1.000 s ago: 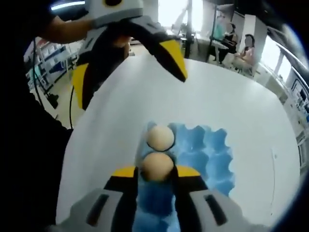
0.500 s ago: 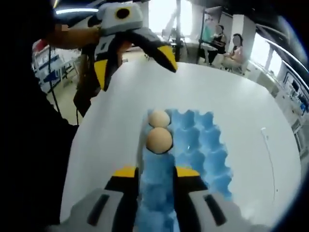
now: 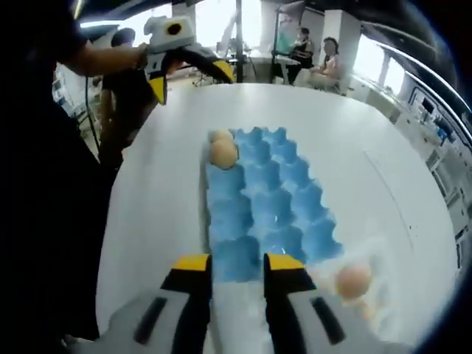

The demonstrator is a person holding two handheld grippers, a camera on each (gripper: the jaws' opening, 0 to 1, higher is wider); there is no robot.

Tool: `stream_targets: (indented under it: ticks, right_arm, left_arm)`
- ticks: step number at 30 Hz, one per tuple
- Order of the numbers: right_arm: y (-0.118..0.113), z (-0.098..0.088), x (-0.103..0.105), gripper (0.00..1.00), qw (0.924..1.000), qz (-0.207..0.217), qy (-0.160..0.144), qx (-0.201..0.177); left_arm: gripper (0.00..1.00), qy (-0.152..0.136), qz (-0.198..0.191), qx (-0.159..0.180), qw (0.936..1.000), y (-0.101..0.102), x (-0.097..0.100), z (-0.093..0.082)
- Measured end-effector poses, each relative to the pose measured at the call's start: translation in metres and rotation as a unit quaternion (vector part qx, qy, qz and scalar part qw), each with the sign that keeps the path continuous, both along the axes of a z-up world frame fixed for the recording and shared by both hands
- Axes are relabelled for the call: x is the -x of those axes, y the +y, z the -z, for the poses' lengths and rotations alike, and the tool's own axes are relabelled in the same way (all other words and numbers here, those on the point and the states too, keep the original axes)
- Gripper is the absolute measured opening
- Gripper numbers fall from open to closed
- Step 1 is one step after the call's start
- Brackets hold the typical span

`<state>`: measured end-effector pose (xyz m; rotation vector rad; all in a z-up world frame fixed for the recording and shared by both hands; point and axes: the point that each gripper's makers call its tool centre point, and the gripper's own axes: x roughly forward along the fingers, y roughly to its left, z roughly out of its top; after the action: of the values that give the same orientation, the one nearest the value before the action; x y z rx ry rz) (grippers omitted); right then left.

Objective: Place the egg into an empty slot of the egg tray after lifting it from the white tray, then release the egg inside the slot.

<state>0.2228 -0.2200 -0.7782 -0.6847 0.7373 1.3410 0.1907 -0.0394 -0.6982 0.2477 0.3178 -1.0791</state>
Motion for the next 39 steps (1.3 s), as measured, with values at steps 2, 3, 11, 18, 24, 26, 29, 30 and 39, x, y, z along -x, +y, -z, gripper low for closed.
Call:
stream_targets:
  ticks: [2, 3, 11, 18, 24, 26, 29, 30, 39]
  right_arm:
    - [-0.012, 0.0, 0.001, 0.28, 0.9999, 0.012, 0.004, 0.002]
    - [-0.016, 0.001, 0.0, 0.28, 0.9998, 0.017, 0.003, 0.005]
    - [-0.049, 0.004, -0.001, 0.28, 0.9989, 0.042, 0.001, 0.023]
    - [-0.072, 0.006, -0.001, 0.27, 0.9975, 0.06, -0.001, 0.038]
    - [-0.095, 0.006, -0.005, 0.27, 0.9955, 0.077, -0.006, 0.055]
    - [-0.099, 0.006, -0.005, 0.27, 0.9952, 0.08, -0.007, 0.057]
    - [-0.108, 0.003, -0.007, 0.27, 0.9942, 0.087, -0.012, 0.062]
    - [-0.109, 0.002, -0.008, 0.27, 0.994, 0.089, -0.013, 0.063]
    - [-0.143, -0.003, -0.021, 0.27, 0.9881, 0.11, -0.033, 0.103]
  left_arm:
    - [0.59, 0.0, 0.0, 0.0, 1.0, 0.0, 0.0, 0.0]
    - [0.59, 0.0, 0.001, -0.001, 1.0, -0.001, 0.0, 0.0]
    - [0.58, 0.001, 0.007, -0.001, 1.0, -0.003, -0.001, 0.001]
    - [0.58, 0.001, 0.008, -0.005, 1.0, -0.002, -0.001, 0.001]
    - [0.58, 0.0, 0.008, -0.004, 1.0, -0.003, -0.001, 0.0]
    - [0.58, -0.002, 0.009, -0.004, 0.9999, -0.003, -0.001, -0.001]
    - [0.58, -0.001, 0.01, -0.004, 0.9999, -0.003, -0.001, -0.001]
    - [0.58, -0.001, 0.011, -0.003, 0.9999, -0.004, -0.001, -0.001]
    - [0.58, -0.002, 0.012, 0.0, 0.9999, -0.006, -0.002, -0.003]
